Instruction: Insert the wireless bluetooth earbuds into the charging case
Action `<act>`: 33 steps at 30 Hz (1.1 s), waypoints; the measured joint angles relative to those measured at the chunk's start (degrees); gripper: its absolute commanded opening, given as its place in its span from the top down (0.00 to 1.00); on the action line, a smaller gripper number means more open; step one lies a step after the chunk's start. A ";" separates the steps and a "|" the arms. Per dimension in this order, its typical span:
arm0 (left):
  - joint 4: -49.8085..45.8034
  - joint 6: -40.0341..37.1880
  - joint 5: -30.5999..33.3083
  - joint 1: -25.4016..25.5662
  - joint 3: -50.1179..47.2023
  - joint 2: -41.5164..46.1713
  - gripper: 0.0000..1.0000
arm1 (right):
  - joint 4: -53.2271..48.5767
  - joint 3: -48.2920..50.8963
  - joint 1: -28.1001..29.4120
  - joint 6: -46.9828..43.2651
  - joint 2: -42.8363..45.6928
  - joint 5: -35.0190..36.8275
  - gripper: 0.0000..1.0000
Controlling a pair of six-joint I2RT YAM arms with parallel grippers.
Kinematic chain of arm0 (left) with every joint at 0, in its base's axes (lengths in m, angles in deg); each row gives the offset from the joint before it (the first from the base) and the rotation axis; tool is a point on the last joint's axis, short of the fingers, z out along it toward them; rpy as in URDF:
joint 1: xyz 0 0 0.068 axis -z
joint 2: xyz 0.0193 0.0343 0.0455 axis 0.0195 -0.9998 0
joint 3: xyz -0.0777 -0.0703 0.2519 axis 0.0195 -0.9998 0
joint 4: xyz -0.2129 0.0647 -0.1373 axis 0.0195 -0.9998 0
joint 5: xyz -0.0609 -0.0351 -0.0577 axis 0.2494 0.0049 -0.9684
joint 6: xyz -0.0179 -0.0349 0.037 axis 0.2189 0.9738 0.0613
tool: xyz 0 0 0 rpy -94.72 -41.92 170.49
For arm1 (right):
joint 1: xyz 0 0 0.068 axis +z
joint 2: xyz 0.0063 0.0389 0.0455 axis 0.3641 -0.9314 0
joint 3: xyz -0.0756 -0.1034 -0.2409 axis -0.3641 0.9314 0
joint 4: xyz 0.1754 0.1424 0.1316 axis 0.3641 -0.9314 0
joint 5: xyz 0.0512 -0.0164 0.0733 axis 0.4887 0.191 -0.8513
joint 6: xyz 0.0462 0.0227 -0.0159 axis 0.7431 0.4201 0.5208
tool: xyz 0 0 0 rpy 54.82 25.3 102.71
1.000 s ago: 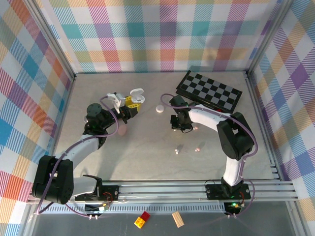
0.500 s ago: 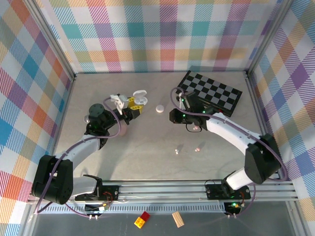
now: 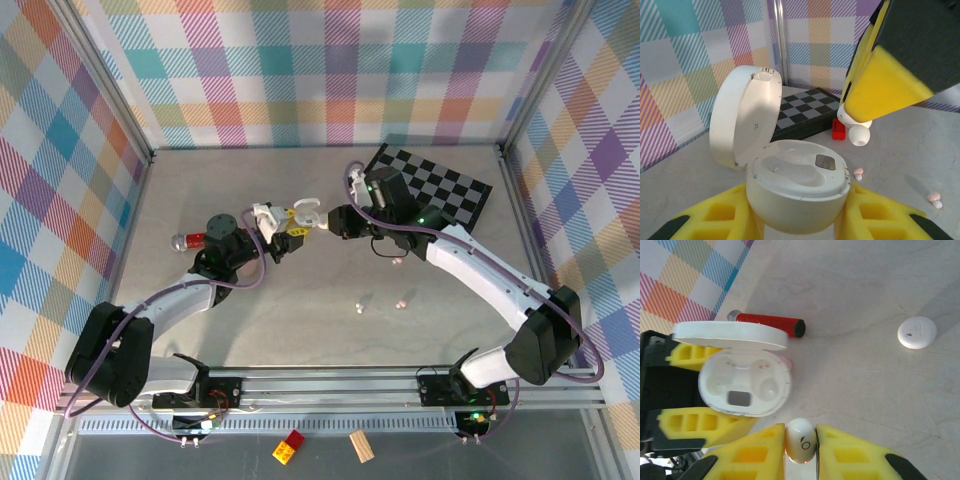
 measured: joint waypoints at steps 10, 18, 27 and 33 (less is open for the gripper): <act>-0.04 -1.11 1.53 1.97 0.55 -1.77 0.67 | -0.55 -4.17 1.86 -0.26 -2.84 -0.42 0.80; -1.42 -2.34 1.86 2.73 1.36 -2.73 0.67 | -0.63 -6.12 2.34 -0.61 -6.21 -0.37 0.80; -1.75 -2.75 1.99 3.43 1.44 -3.23 0.67 | -0.66 -6.23 2.49 -0.66 -6.80 -0.39 0.80; -1.81 -2.75 2.25 3.74 2.05 -3.93 0.67 | -0.50 -6.25 2.67 -0.63 -7.43 -0.42 0.80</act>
